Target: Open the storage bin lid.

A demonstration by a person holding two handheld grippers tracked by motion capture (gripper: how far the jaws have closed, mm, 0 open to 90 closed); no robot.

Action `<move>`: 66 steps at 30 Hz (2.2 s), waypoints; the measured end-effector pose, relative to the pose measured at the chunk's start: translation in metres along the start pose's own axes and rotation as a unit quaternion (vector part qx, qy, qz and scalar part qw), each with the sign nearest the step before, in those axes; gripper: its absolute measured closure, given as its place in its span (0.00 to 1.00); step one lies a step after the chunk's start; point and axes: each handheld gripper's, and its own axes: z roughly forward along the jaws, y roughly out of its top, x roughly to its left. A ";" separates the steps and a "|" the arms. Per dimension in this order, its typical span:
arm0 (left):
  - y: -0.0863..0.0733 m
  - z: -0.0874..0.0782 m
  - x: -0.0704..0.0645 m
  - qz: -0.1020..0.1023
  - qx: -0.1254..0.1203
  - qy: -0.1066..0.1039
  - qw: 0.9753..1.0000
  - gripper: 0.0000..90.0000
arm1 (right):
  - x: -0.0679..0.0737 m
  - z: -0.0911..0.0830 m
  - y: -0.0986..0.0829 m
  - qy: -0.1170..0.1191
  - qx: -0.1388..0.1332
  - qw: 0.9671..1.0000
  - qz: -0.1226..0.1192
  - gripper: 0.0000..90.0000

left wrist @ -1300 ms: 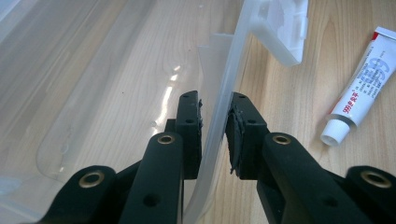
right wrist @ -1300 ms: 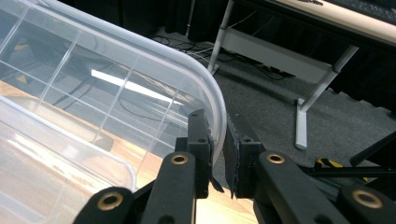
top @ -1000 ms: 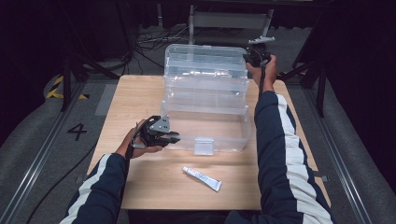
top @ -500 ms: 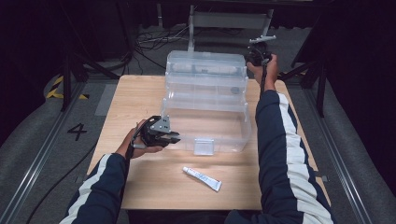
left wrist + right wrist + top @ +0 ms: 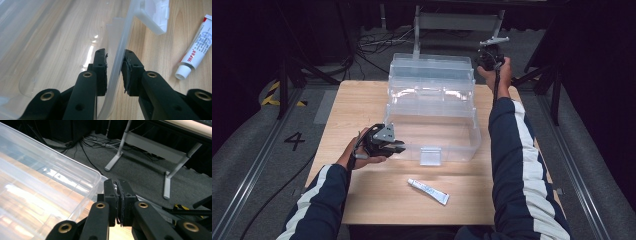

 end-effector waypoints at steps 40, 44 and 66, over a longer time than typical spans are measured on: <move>-0.011 -0.042 -0.024 -0.025 -0.029 0.079 0.996 0.57 | 0.036 -0.163 -0.102 0.136 -0.032 0.989 -0.045 0.67; -0.017 -0.051 -0.027 -0.037 -0.039 0.094 0.994 0.53 | 0.046 -0.172 -0.113 0.146 -0.021 0.987 -0.059 0.65; -0.078 -0.069 -0.038 -0.115 0.020 0.141 0.983 0.29 | 0.117 -0.182 -0.158 0.231 0.031 0.967 -0.099 0.44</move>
